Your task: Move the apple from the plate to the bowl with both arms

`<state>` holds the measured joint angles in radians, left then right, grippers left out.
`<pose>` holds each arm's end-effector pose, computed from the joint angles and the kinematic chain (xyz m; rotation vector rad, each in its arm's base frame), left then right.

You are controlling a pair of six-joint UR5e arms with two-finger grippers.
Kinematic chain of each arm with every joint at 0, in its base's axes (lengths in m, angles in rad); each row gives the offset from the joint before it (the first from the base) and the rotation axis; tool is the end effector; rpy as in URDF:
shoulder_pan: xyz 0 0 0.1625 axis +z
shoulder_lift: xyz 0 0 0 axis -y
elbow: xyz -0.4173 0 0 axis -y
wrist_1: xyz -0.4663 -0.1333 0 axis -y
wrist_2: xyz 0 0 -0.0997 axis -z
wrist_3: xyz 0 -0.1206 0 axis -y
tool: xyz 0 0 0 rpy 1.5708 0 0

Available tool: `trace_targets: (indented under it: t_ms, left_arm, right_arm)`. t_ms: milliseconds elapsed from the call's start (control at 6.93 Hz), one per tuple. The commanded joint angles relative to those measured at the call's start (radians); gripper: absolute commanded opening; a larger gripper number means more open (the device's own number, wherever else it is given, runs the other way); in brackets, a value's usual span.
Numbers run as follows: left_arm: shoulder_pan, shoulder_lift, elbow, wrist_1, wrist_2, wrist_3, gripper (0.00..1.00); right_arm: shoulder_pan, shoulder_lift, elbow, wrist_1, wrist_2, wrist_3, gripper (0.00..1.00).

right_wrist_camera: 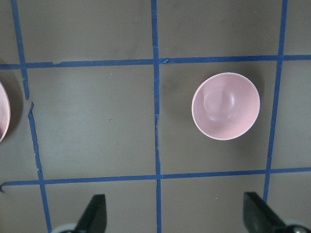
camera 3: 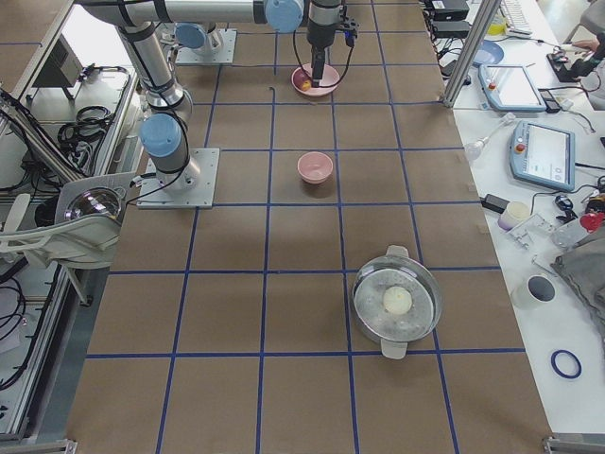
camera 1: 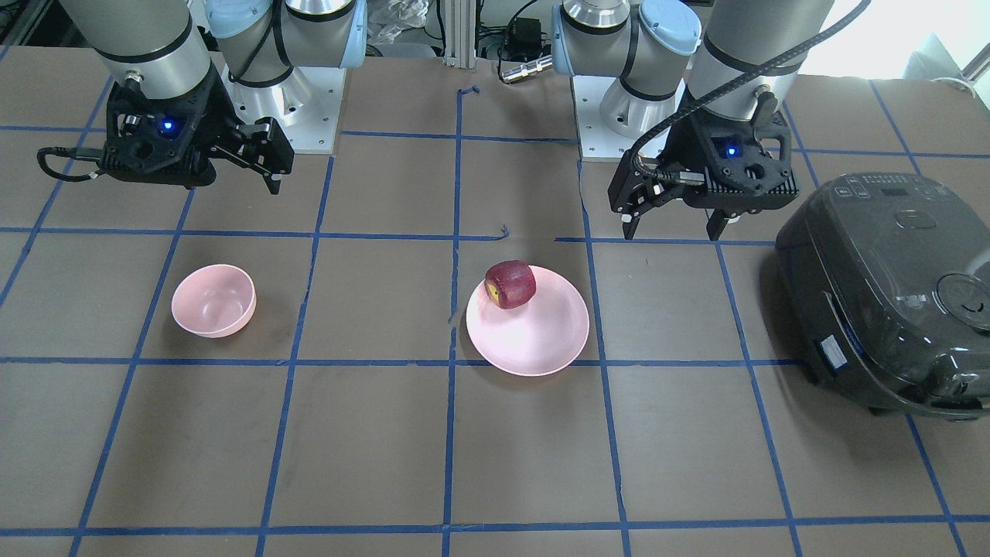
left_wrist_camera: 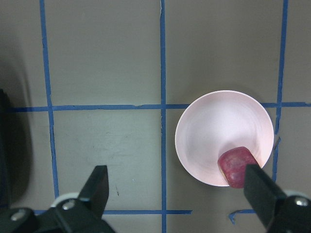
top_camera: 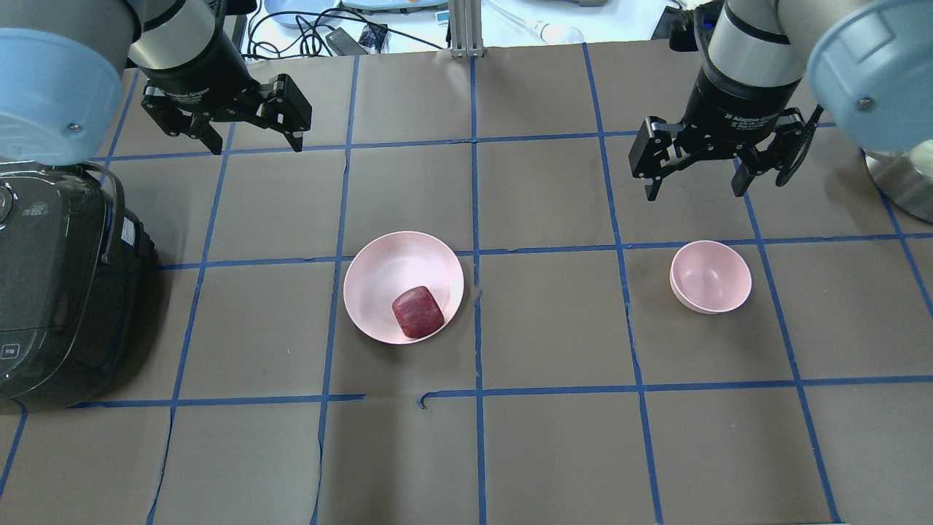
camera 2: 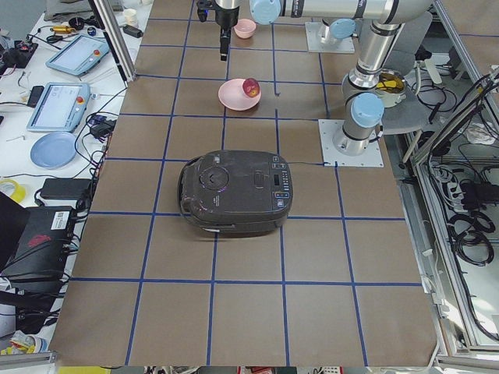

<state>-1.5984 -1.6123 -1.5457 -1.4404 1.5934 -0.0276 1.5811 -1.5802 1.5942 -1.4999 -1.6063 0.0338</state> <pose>-0.1470 -0.5925 0.4633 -0.0020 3.1171 -0.1788 0.1347 -0.5501 0.4447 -0.0341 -3.1013 -0.1305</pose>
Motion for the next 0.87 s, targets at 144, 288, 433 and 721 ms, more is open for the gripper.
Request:
trace_targets:
  t_ms: [144,288,433,721]
  left_arm:
    - [-0.003,0.003,-0.005,0.000,0.000,-0.002,1.00]
    - [-0.005,0.005,-0.004,0.000,0.000,-0.002,1.00]
    - [-0.006,0.011,-0.008,-0.008,0.003,-0.002,1.00]
    - [-0.006,0.015,-0.004,-0.014,-0.001,-0.002,1.00]
  right_arm:
    - [-0.001,0.000,0.001,-0.002,0.002,0.000,1.00]
    - [-0.001,0.000,0.001,0.000,0.000,0.000,1.00]
    - [-0.001,0.000,0.003,0.000,0.000,0.002,1.00]
    - [-0.001,0.000,0.003,0.000,0.000,0.002,1.00]
